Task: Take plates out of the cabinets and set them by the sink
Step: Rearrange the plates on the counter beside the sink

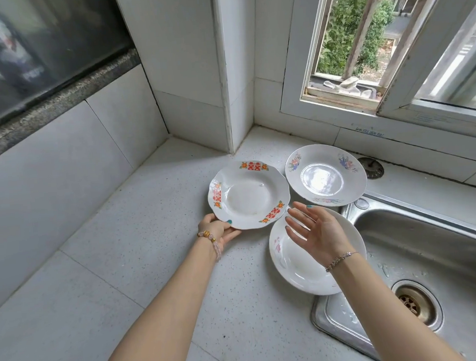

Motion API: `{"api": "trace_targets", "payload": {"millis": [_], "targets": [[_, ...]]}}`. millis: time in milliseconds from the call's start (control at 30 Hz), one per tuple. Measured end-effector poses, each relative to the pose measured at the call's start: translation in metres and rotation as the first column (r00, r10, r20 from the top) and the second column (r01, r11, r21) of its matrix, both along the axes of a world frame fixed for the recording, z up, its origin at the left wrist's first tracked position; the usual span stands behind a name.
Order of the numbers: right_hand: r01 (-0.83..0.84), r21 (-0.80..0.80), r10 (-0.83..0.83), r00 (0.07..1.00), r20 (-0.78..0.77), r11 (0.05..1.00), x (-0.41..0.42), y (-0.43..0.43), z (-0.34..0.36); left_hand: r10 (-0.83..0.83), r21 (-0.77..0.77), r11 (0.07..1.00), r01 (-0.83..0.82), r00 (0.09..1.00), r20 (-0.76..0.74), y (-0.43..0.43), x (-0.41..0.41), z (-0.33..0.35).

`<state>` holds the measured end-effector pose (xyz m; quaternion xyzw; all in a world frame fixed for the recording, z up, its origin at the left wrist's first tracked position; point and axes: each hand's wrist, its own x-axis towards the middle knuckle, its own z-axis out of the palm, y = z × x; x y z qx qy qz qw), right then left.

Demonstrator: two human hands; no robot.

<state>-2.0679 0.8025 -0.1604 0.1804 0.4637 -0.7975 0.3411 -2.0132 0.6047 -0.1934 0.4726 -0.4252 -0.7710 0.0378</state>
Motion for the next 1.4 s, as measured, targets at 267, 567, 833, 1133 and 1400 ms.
{"api": "trace_targets", "payload": {"millis": [267, 567, 833, 1133, 1400], "targets": [[0.006, 0.001, -0.006, 1.000, -0.022, 1.000, 0.001, 0.003, 0.008, -0.127, -0.043, 0.991, 0.128, 0.991, 0.038, -0.004, 0.006, 0.012], [-0.019, -0.039, 0.017, 0.999, -0.047, 0.999, 0.014, 0.004, 0.022, -0.007, -0.523, 0.852, -0.016, 0.999, -0.042, -0.011, 0.033, 0.051], [-0.072, -0.074, 0.064, 0.991, -0.114, 0.995, 0.035, 0.012, 0.041, -0.070, -0.271, 0.962, -0.013, 0.953, -0.294, 0.029, 0.064, 0.087], [-0.141, -0.033, 0.132, 0.972, -0.194, 0.989, 0.049, 0.023, 0.054, -0.038, -0.333, 0.941, -0.067, 0.953, -0.300, 0.071, 0.097, 0.095], [-0.125, -0.007, 0.119, 0.959, -0.257, 0.992, 0.075, 0.040, 0.068, -0.055, -0.348, 0.935, -0.068, 0.941, -0.333, 0.081, 0.121, 0.109]]}}
